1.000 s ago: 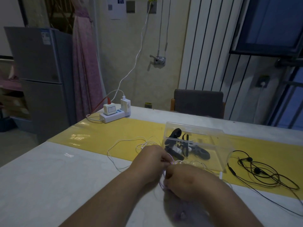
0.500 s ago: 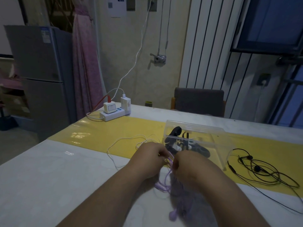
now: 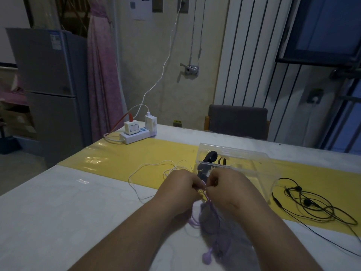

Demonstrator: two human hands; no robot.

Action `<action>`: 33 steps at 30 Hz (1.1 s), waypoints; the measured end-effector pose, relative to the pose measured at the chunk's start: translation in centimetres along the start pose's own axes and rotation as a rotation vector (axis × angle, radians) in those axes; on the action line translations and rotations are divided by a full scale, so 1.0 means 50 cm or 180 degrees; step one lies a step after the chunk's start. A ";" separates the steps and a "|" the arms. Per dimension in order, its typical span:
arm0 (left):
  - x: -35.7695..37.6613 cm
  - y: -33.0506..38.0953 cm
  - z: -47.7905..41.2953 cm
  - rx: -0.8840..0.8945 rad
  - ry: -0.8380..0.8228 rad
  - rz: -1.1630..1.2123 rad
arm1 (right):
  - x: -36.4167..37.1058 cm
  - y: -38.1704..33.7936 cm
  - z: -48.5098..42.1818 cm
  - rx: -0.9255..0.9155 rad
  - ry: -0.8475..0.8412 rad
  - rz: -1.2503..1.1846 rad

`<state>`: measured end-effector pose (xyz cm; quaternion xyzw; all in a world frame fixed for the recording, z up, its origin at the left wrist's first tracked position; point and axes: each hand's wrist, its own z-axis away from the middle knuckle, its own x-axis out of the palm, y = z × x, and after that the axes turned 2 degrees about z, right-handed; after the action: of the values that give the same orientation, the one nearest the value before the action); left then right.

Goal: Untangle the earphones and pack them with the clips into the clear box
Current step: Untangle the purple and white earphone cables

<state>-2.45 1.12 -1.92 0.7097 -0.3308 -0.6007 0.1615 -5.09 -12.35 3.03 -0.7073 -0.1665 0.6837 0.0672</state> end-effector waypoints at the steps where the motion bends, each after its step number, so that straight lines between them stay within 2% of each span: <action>1: -0.003 0.000 -0.001 -0.0063 0.0068 0.0027 | 0.000 -0.001 0.001 0.0000 0.0091 -0.0072; 7: -0.024 -0.012 -0.004 -0.0522 0.0303 0.0150 | 0.006 -0.002 0.003 0.0008 0.0476 -0.0288; 17: -0.102 -0.040 0.002 -0.0737 0.0735 0.0150 | 0.018 -0.003 0.000 -0.0096 0.0437 -0.0309; 20: -0.115 -0.059 0.000 -0.0841 0.0522 0.0073 | 0.029 -0.009 0.000 -0.0243 0.0454 -0.0496; 23: -0.128 -0.061 -0.002 -0.0814 0.0027 -0.0539 | 0.034 -0.014 0.001 -0.0345 0.0476 -0.0539; 25: -0.138 -0.059 0.003 -0.0767 -0.0117 -0.0949 | 0.036 -0.017 0.002 -0.0428 0.0506 -0.0593; 29: -0.144 -0.077 0.024 -0.0810 -0.0490 -0.1218 | 0.040 -0.024 0.005 -0.0570 0.0492 -0.0623; 31: -0.136 -0.095 0.032 -0.0766 -0.0460 -0.1184 | 0.040 -0.025 0.008 -0.0609 0.0475 -0.0611; 33: -0.130 -0.107 0.031 -0.0530 0.0011 -0.0863 | 0.043 -0.023 0.009 -0.0638 0.0501 -0.0618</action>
<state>-2.86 9.60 -0.79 0.7331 -0.1807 -0.6411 0.1378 -5.67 -10.61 1.33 -0.7425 -0.2957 0.5964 0.0748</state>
